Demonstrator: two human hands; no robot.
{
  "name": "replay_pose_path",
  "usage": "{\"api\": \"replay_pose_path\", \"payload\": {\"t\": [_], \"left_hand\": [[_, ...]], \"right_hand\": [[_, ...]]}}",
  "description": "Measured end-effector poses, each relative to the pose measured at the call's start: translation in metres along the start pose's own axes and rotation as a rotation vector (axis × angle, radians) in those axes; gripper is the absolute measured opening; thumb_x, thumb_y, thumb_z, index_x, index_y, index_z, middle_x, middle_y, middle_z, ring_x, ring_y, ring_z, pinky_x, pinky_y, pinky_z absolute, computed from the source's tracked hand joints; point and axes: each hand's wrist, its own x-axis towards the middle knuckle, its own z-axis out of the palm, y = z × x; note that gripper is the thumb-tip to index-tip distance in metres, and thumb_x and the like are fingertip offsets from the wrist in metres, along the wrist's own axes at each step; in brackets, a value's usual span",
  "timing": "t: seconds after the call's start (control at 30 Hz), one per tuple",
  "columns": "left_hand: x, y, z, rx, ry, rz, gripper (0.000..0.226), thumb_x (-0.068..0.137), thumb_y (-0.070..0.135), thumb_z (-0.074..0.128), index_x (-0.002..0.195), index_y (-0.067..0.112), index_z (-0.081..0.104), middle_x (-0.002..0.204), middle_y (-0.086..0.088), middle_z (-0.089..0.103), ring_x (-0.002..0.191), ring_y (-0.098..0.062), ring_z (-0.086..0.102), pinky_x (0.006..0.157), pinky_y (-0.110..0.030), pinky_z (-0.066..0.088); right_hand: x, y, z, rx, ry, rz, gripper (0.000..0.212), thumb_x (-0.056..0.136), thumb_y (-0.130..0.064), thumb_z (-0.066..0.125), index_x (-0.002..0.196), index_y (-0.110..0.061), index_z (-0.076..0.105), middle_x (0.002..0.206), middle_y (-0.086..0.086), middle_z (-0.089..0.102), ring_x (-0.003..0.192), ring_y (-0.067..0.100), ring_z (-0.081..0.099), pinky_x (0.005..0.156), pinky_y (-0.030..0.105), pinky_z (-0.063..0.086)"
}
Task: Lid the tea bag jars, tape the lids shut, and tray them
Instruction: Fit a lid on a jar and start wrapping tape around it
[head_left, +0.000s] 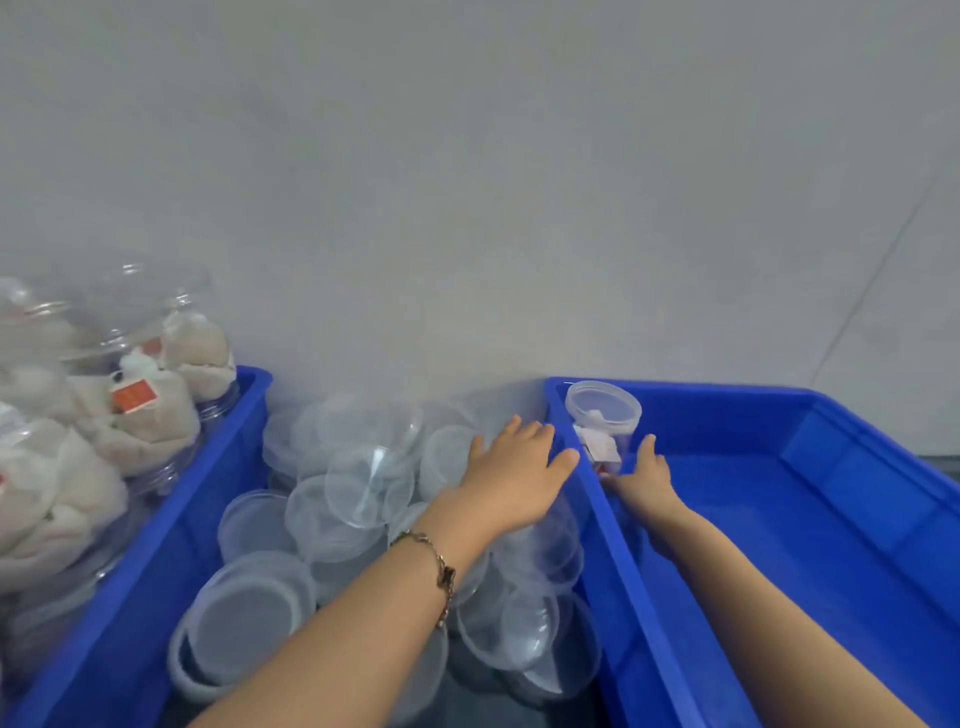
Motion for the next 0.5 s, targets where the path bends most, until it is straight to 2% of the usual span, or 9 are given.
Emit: {"api": "replay_pose_path", "payload": {"t": [0.03, 0.07, 0.13, 0.17, 0.2, 0.27, 0.33, 0.43, 0.5], "left_hand": [[-0.011, 0.000, -0.006, -0.004, 0.005, -0.023, 0.052, 0.099, 0.047, 0.024, 0.136, 0.014, 0.039, 0.148, -0.001, 0.034, 0.143, -0.021, 0.015, 0.112, -0.053, 0.011], [-0.024, 0.001, -0.012, -0.012, 0.018, -0.053, 0.048, 0.098, 0.046, 0.025, 0.128, 0.014, 0.045, 0.143, -0.004, 0.040, 0.141, -0.024, 0.021, 0.111, -0.053, 0.016], [-0.056, 0.009, -0.026, -0.062, 0.084, -0.113, 0.042, 0.098, 0.045, 0.028, 0.116, 0.015, 0.051, 0.135, -0.008, 0.048, 0.133, -0.027, 0.033, 0.107, -0.049, 0.024], [-0.074, 0.014, -0.033, -0.106, 0.129, -0.145, 0.043, 0.098, 0.044, 0.029, 0.118, 0.014, 0.051, 0.135, -0.010, 0.049, 0.131, -0.028, 0.037, 0.106, -0.047, 0.027], [-0.092, 0.019, -0.039, -0.154, 0.179, -0.182, 0.045, 0.098, 0.044, 0.030, 0.125, 0.013, 0.049, 0.136, -0.012, 0.048, 0.129, -0.030, 0.039, 0.106, -0.046, 0.028], [-0.128, 0.030, -0.055, -0.235, 0.288, -0.287, 0.050, 0.097, 0.045, 0.031, 0.131, 0.012, 0.045, 0.136, -0.014, 0.049, 0.126, -0.033, 0.042, 0.103, -0.044, 0.033], [-0.166, 0.038, -0.073, -0.292, 0.355, -0.360, 0.051, 0.094, 0.045, 0.035, 0.129, 0.010, 0.046, 0.130, -0.015, 0.053, 0.120, -0.034, 0.047, 0.097, -0.040, 0.037], [-0.224, 0.048, -0.100, -0.281, 0.421, -0.315, 0.044, 0.092, 0.040, 0.042, 0.125, 0.013, 0.051, 0.123, -0.010, 0.059, 0.114, -0.029, 0.053, 0.089, -0.035, 0.041], [-0.266, 0.049, -0.111, -0.225, 0.511, -0.299, 0.035, 0.091, 0.038, 0.044, 0.116, 0.017, 0.057, 0.115, -0.005, 0.063, 0.107, -0.026, 0.057, 0.087, -0.035, 0.044]], "right_hand": [[-0.008, -0.005, 0.000, -0.069, 0.071, 0.028, 0.079, 0.089, -0.017, 0.058, 0.150, -0.012, 0.007, 0.156, 0.010, 0.006, 0.143, 0.023, 0.013, 0.109, 0.040, 0.025], [-0.019, -0.012, 0.000, -0.103, 0.125, 0.004, 0.072, 0.090, -0.017, 0.056, 0.148, -0.009, 0.015, 0.155, 0.012, 0.014, 0.141, 0.027, 0.020, 0.106, 0.041, 0.030], [-0.048, -0.031, 0.001, -0.098, 0.165, -0.146, 0.035, 0.088, -0.011, 0.052, 0.122, -0.005, 0.049, 0.128, 0.016, 0.050, 0.111, 0.034, 0.052, 0.079, 0.039, 0.046], [-0.065, -0.041, 0.004, -0.106, 0.148, -0.213, 0.026, 0.087, -0.007, 0.050, 0.112, -0.003, 0.053, 0.110, 0.014, 0.057, 0.093, 0.033, 0.056, 0.066, 0.034, 0.043], [-0.084, -0.051, 0.009, -0.118, 0.114, -0.255, 0.028, 0.086, -0.005, 0.049, 0.114, -0.005, 0.054, 0.105, 0.008, 0.057, 0.088, 0.028, 0.055, 0.064, 0.031, 0.039], [-0.124, -0.067, 0.024, -0.122, 0.072, -0.324, 0.041, 0.086, -0.004, 0.052, 0.126, -0.011, 0.052, 0.124, 0.001, 0.052, 0.108, 0.019, 0.050, 0.080, 0.026, 0.037], [-0.172, -0.084, 0.041, -0.096, 0.049, -0.461, 0.039, 0.085, -0.004, 0.054, 0.122, -0.014, 0.056, 0.131, 0.003, 0.052, 0.116, 0.014, 0.047, 0.093, 0.029, 0.037], [-0.241, -0.104, 0.067, -0.049, -0.081, -0.636, 0.025, 0.083, 0.005, 0.052, 0.089, -0.017, 0.062, 0.092, 0.001, 0.063, 0.088, 0.008, 0.055, 0.079, 0.026, 0.045], [-0.287, -0.115, 0.083, -0.043, -0.101, -0.737, 0.040, 0.083, 0.009, 0.050, 0.071, -0.030, 0.049, 0.072, -0.011, 0.053, 0.069, -0.005, 0.052, 0.064, 0.015, 0.041]]}}
